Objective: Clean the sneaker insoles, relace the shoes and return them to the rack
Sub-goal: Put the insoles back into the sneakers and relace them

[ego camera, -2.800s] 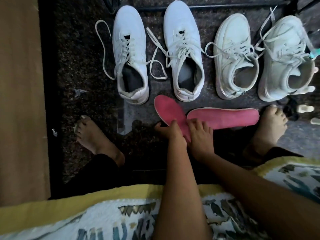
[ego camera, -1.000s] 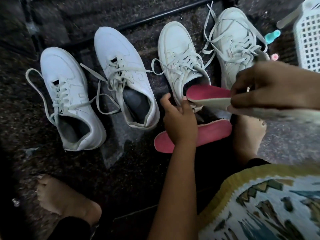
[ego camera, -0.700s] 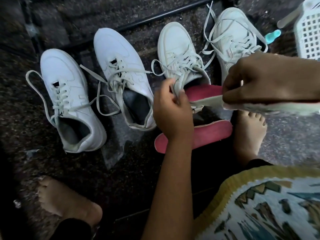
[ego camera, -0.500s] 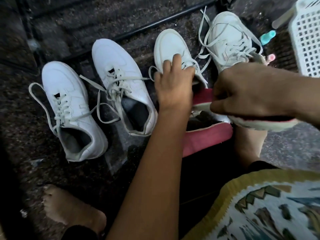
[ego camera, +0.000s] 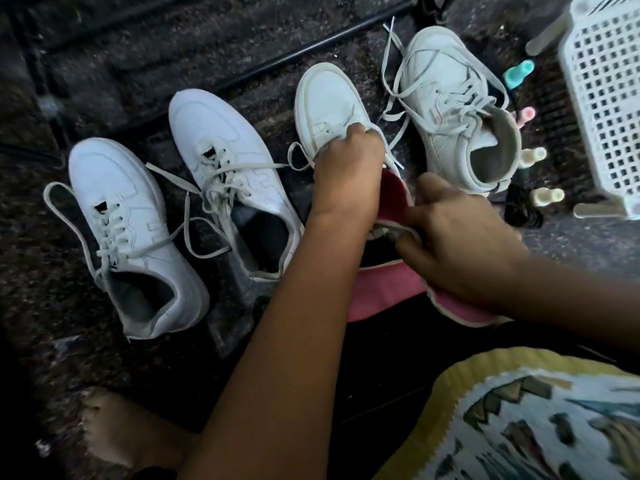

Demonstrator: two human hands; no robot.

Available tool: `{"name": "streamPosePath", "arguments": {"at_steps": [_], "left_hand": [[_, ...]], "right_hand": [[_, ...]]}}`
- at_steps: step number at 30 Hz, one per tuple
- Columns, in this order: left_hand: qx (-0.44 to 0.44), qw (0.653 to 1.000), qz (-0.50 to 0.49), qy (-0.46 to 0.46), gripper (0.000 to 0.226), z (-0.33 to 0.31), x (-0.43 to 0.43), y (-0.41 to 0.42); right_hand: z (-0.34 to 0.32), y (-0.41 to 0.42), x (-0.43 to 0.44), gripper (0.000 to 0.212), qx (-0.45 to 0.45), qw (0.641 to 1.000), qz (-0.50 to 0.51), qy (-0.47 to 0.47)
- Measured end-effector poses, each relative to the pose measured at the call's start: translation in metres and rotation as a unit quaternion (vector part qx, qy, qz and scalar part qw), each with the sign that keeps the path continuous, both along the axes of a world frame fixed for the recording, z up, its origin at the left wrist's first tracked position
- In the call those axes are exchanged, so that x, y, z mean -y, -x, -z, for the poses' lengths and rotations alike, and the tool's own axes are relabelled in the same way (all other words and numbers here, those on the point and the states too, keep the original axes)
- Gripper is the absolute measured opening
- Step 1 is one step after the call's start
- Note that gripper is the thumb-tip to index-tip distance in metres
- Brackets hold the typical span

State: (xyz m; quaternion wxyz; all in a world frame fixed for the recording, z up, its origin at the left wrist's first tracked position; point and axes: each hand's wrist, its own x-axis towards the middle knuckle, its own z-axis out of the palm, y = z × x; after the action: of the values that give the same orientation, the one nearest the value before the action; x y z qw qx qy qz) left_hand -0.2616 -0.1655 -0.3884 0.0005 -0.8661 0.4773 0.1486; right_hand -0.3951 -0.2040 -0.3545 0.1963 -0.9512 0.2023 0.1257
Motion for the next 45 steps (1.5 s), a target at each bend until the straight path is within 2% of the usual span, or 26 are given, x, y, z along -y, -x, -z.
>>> {"name": "streamPosePath", "arguments": {"at_steps": [9,12,16,21,25,29,32,34,36,37,39,40,42,45], "left_hand": [[-0.018,1.000,-0.011,-0.012,0.026,-0.004,0.007,-0.004],[-0.048,0.998,-0.031,0.007,0.024,-0.005,0.005,-0.005],[-0.110,0.989,-0.077,0.059,0.019,-0.006,0.002,-0.011],[-0.146,0.980,-0.102,0.094,0.017,-0.004,0.001,-0.014],[-0.161,0.974,-0.116,0.113,0.013,0.001,0.001,-0.013],[-0.186,0.965,-0.123,0.135,0.011,0.004,0.000,-0.014],[-0.193,0.961,-0.131,0.149,0.012,0.007,-0.003,-0.017],[-0.196,0.957,-0.144,0.157,0.016,0.010,-0.004,-0.018],[-0.190,0.958,-0.149,0.151,0.015,0.012,-0.002,-0.017],[-0.190,0.959,-0.151,0.148,0.014,0.013,-0.001,-0.018],[-0.195,0.957,-0.158,0.148,0.013,0.015,-0.001,-0.019],[-0.198,0.955,-0.161,0.150,0.013,0.015,-0.002,-0.020],[-0.202,0.953,-0.165,0.155,0.014,0.016,-0.004,-0.020],[-0.201,0.953,-0.165,0.153,0.015,0.016,-0.005,-0.017]], "right_hand": [[0.025,-0.014,-0.005,0.037,0.009,1.000,0.016,0.014],[0.032,-0.022,-0.005,0.043,0.038,0.999,0.025,0.005],[0.039,-0.020,-0.002,0.037,0.061,0.997,0.042,0.016],[0.045,-0.029,-0.002,0.038,0.117,0.992,0.039,0.035],[0.055,-0.040,-0.001,0.038,0.128,0.988,0.031,0.083],[0.068,-0.044,0.005,0.022,0.115,0.974,0.003,0.195],[0.066,-0.053,0.009,0.013,0.106,0.967,-0.037,0.229],[0.059,-0.051,0.018,0.016,0.111,0.974,-0.069,0.186],[0.044,-0.039,0.028,0.033,0.117,0.992,-0.028,0.029],[0.036,-0.029,0.029,0.034,0.135,0.988,0.037,-0.066],[0.024,-0.009,0.024,0.035,0.186,0.939,0.216,-0.195],[0.022,-0.001,0.020,0.037,0.178,0.903,0.298,-0.253],[0.028,0.005,0.010,0.034,0.117,0.839,0.388,-0.364],[0.037,-0.002,0.002,0.018,0.118,0.790,0.463,-0.383]]}}
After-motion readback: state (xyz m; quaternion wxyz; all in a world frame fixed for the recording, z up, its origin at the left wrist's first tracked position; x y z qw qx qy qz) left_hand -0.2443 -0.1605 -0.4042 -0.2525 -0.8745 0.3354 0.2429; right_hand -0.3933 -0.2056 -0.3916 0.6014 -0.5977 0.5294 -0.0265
